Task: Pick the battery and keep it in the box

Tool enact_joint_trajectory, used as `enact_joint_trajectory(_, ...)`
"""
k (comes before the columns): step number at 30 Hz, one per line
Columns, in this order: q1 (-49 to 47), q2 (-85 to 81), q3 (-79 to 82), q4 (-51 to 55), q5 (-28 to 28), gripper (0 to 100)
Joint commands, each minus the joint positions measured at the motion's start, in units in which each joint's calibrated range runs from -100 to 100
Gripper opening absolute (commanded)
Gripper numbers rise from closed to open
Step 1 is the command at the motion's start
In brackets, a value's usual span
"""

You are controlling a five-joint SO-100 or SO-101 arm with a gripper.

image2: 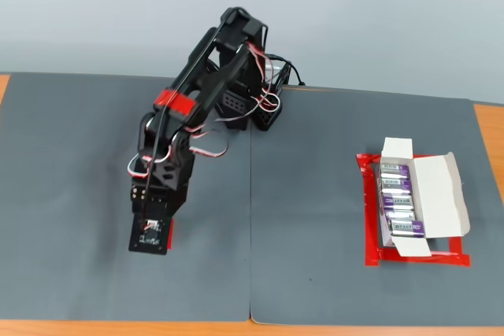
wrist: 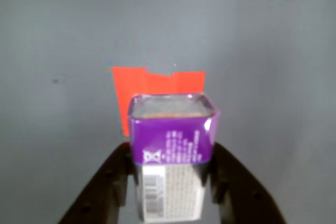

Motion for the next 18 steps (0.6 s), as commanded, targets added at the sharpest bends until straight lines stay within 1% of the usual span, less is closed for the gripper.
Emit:
enact_joint_trajectory(1, -0.83, -7.77, -2.0, 2.14, -2.99, 2)
enact_joint_trajectory(9, -7.47, -15.06, -1.45, 3.79, -3.72, 2)
enact_joint_trajectory(18, -21.42, -17.6, -2.09, 3.26, -3.61, 2)
